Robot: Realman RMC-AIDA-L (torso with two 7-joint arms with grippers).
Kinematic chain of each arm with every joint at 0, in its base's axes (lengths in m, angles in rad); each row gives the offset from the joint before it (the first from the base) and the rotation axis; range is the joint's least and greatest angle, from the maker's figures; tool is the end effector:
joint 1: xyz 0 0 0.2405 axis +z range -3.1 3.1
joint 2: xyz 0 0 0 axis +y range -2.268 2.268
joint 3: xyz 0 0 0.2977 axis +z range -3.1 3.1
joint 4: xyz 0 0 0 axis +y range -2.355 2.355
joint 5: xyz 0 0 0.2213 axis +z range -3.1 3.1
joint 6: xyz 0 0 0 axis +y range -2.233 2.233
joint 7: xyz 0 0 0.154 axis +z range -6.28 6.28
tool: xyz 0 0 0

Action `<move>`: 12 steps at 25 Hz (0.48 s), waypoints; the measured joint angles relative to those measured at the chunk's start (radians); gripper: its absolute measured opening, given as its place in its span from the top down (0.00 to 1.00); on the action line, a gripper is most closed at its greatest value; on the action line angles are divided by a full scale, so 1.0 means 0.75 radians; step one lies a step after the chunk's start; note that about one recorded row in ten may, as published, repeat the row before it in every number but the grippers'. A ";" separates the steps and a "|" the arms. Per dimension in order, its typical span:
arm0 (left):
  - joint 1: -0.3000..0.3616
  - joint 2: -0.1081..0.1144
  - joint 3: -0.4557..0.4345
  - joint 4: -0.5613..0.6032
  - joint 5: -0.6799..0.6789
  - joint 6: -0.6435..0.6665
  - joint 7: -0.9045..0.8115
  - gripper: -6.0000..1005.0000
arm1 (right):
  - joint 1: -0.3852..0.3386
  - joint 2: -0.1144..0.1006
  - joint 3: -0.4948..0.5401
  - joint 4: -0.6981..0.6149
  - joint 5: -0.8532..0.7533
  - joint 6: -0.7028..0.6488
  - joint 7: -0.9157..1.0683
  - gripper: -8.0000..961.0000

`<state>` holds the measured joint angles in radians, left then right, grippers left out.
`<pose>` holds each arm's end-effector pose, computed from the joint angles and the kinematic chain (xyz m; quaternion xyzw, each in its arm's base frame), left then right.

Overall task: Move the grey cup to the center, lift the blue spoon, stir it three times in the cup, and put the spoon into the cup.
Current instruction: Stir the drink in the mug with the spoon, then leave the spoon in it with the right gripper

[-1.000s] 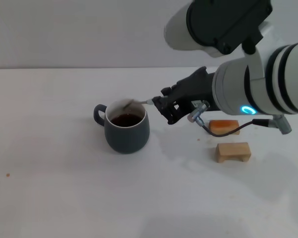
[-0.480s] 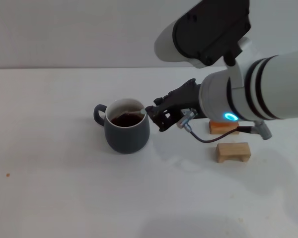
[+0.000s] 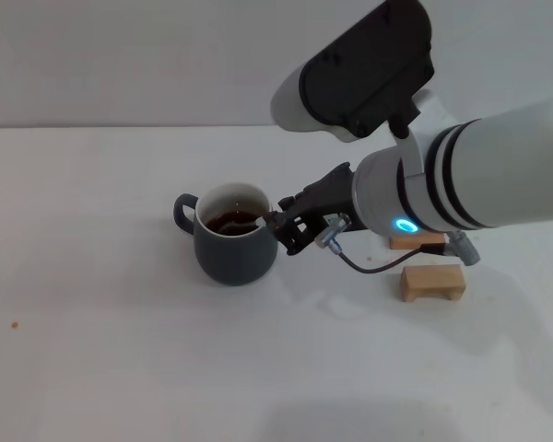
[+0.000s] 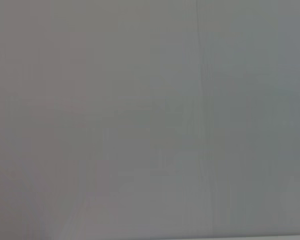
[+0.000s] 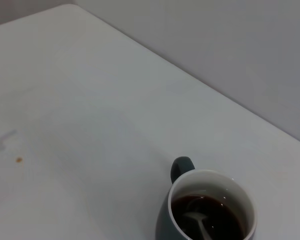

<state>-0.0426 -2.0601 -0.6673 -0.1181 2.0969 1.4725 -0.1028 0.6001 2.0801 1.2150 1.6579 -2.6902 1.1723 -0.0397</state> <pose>-0.4544 0.1882 -0.0054 -0.6234 -0.2478 -0.2357 0.7031 0.0825 0.3610 -0.0940 -0.9346 0.2324 -0.0360 0.2669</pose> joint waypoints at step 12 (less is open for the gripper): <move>-0.001 0.000 -0.002 0.026 0.000 0.004 -0.028 0.16 | 0.078 0.000 -0.013 -0.169 0.083 -0.101 -0.002 0.82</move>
<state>-0.0430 -2.0601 -0.6686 -0.0989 2.0970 1.4757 -0.1241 0.6585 2.0803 1.2055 1.5308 -2.6280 1.0964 -0.0412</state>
